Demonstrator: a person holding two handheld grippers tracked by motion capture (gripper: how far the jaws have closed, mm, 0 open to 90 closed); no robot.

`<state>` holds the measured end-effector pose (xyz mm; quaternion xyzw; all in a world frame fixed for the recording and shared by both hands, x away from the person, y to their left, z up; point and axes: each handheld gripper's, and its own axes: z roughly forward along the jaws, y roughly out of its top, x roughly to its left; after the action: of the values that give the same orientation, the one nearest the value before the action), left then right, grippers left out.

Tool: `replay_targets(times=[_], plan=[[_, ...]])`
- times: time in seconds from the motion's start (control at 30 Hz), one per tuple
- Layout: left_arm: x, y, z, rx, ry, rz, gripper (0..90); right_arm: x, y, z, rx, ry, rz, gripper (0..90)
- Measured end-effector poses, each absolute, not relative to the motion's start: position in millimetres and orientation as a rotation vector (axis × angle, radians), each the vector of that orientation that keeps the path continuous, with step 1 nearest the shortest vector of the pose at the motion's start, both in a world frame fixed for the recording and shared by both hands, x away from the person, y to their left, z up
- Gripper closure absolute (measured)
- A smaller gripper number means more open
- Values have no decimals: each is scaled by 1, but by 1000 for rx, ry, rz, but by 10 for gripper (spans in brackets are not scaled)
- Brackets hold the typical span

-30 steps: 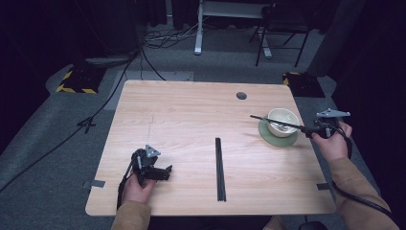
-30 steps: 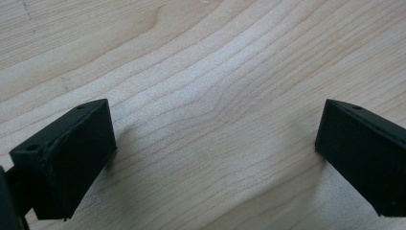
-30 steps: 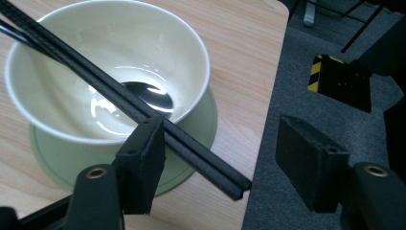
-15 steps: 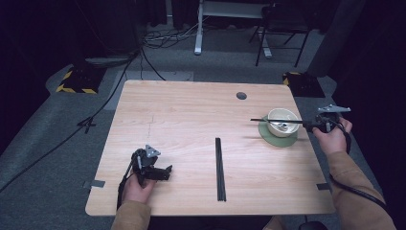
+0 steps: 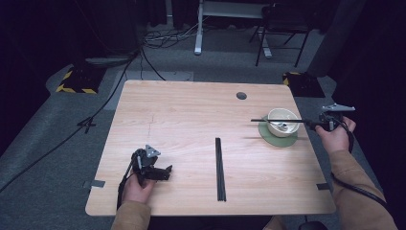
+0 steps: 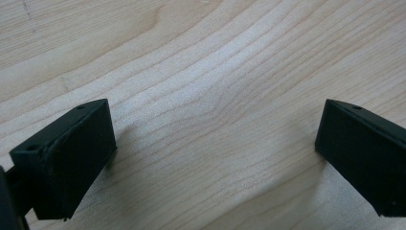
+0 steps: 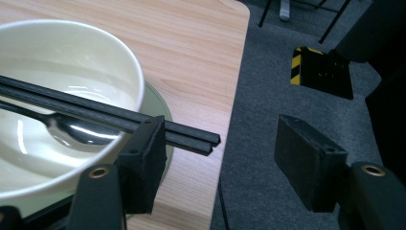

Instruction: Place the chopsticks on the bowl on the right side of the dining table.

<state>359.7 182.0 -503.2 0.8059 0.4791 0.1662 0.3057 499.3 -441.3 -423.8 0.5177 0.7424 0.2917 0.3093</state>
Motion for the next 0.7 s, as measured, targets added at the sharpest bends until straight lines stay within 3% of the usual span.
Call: replay_targets(times=[0.23, 0.7], plan=[[360, 182, -503, 2133, 1269, 442, 4, 499, -454, -415, 1415, 1883, 773, 363], [359, 182, -503, 2133, 1273, 441, 4, 514, -472, -433, 1496, 1814, 785, 360]])
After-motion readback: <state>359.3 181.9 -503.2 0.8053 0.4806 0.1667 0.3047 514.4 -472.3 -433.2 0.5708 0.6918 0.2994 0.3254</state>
